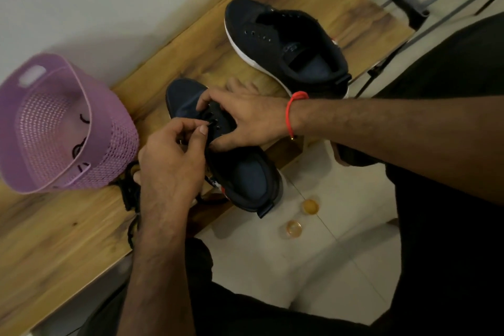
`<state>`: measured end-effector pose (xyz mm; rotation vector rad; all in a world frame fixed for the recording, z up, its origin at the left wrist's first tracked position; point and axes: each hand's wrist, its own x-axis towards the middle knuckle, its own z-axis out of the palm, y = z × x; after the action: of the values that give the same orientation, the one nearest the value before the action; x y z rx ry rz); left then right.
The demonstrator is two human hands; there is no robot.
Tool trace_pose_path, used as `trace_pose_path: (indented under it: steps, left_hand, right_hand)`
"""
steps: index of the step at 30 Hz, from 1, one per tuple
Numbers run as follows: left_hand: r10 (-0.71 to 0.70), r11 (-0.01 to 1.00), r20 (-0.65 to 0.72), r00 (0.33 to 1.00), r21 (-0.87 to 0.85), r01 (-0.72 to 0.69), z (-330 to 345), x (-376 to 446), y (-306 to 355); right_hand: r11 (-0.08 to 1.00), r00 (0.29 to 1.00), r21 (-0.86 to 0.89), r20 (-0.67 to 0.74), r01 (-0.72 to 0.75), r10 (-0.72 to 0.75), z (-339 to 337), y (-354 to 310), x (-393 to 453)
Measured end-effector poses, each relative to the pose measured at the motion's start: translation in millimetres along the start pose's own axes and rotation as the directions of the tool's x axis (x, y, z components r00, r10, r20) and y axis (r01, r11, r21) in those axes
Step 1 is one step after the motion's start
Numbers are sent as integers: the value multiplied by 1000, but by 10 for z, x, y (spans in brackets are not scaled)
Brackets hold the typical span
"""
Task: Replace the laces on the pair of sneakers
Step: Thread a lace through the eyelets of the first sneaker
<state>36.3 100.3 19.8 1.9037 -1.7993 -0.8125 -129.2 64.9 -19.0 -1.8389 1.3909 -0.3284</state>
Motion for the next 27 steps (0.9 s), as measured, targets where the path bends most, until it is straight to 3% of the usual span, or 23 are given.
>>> trace_pose_path:
  steps: [9,12,20,23,27]
  left_hand:
    - [22,1000,-10,1000,-3,-22,6,-23,61]
    - [-37,999,-30,999,38,38,-19,-27,52]
    - [-91,996,-65,994,11,91,-30,-27,56]
    - [-102,994,-59,993,-43,100,-29,-26,48]
    - [-80,997,-51,995,-23,79,-9,-14,57]
  right_hand:
    - [999,1000,-33,-12,26,-26,27,29,10]
    - [997,999,-55,22,49,-48,-59,-9,17]
    - [985,989,-125,-72,122,-131,-173,2,-67]
    - [997,987,-39,-138,72,-76,-190,13,-101]
    - [974,989,228,-144,-12,46,-184,103,-80]
